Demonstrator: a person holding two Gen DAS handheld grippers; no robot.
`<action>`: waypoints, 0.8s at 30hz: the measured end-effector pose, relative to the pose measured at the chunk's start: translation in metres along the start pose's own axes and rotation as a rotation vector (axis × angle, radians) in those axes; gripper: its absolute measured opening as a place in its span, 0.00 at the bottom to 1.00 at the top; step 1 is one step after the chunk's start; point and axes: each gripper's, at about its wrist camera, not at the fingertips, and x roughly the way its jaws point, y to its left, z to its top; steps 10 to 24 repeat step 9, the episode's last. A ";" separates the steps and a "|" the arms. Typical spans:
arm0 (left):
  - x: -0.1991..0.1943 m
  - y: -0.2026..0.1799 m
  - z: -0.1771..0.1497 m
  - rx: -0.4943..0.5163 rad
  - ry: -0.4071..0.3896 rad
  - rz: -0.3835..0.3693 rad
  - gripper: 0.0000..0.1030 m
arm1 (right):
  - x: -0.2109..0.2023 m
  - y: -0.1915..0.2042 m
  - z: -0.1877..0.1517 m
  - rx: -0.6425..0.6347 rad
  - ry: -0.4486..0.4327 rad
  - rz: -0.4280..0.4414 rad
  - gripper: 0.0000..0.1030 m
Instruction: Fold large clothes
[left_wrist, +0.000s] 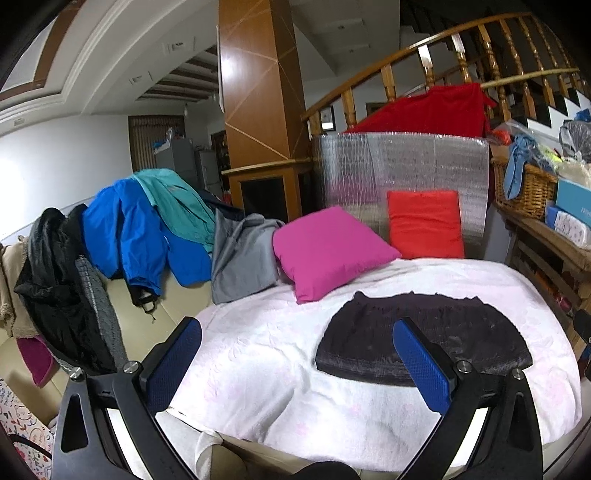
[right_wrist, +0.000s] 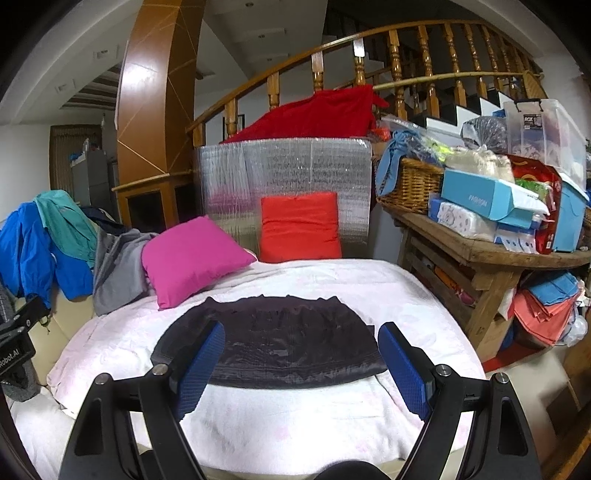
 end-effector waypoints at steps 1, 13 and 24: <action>0.008 -0.002 0.000 0.004 0.008 -0.007 1.00 | 0.007 0.000 0.000 0.000 0.009 -0.003 0.85; 0.093 -0.012 0.006 -0.020 0.058 -0.146 1.00 | 0.096 -0.038 0.003 0.037 0.085 -0.071 0.85; 0.093 -0.012 0.006 -0.020 0.058 -0.146 1.00 | 0.096 -0.038 0.003 0.037 0.085 -0.071 0.85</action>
